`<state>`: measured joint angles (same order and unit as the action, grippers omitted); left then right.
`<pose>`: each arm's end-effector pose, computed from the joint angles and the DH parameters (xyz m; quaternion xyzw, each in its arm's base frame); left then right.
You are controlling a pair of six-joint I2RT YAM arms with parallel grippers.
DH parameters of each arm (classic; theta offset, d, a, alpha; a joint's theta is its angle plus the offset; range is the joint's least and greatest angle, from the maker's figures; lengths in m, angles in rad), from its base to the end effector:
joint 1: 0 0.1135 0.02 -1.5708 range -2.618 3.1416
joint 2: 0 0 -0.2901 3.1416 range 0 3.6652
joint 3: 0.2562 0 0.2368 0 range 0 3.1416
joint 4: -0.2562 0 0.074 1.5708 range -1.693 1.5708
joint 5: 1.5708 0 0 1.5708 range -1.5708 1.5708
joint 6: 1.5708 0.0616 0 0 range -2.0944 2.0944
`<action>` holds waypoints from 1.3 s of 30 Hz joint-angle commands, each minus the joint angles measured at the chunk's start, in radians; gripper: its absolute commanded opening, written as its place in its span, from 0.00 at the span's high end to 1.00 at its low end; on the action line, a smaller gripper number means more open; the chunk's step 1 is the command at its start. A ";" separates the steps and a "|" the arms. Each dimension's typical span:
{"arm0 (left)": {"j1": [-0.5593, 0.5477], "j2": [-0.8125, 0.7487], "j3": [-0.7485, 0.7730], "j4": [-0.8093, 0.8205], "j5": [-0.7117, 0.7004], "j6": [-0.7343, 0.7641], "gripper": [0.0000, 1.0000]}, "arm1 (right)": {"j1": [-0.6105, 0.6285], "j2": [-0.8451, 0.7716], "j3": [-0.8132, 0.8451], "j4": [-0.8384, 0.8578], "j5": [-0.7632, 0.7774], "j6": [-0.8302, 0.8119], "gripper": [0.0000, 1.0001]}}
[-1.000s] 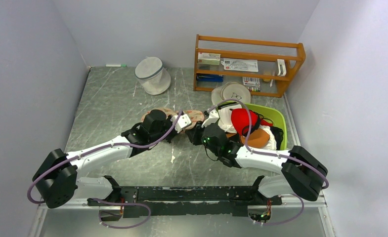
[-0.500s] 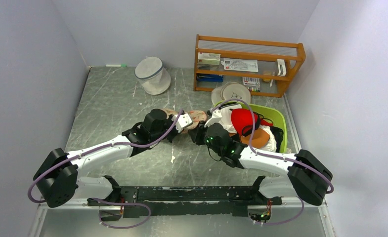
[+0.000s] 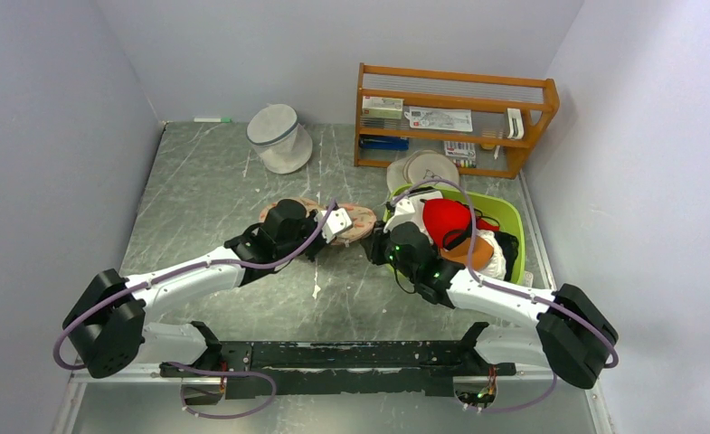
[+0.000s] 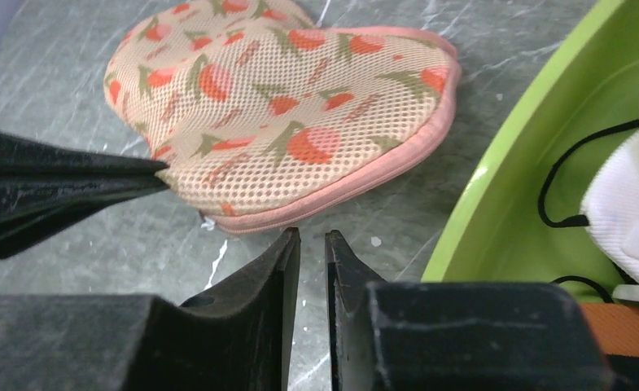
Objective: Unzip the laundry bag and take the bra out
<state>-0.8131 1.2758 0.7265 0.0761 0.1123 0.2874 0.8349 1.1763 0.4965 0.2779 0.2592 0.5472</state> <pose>0.1893 -0.2101 0.2610 0.4704 0.7108 -0.1816 0.4905 0.1777 0.1727 0.2317 -0.0480 0.8287 0.2656 0.4903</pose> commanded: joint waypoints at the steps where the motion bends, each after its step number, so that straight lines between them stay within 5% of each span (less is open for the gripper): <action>1: 0.006 0.010 0.036 0.007 -0.008 -0.005 0.93 | -0.006 -0.002 0.007 -0.005 -0.116 -0.116 0.80; 8: 0.006 0.020 0.053 -0.006 -0.010 -0.007 0.93 | 0.007 0.006 -0.009 0.044 -0.263 -0.058 0.65; 13: 0.006 0.021 0.053 -0.009 -0.006 -0.010 0.93 | 0.081 0.050 0.003 0.082 -0.097 -0.017 0.59; 30: 0.006 0.019 0.057 -0.009 -0.009 -0.013 0.93 | 0.188 0.163 0.094 0.098 0.259 -0.040 0.64; 39: 0.006 0.025 0.060 -0.007 -0.010 -0.014 0.93 | 0.209 0.170 0.119 0.039 0.328 -0.032 0.79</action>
<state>-0.8131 1.2945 0.7448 0.0555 0.1093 0.2802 1.0367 1.3548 0.5945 0.3260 0.5156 0.5156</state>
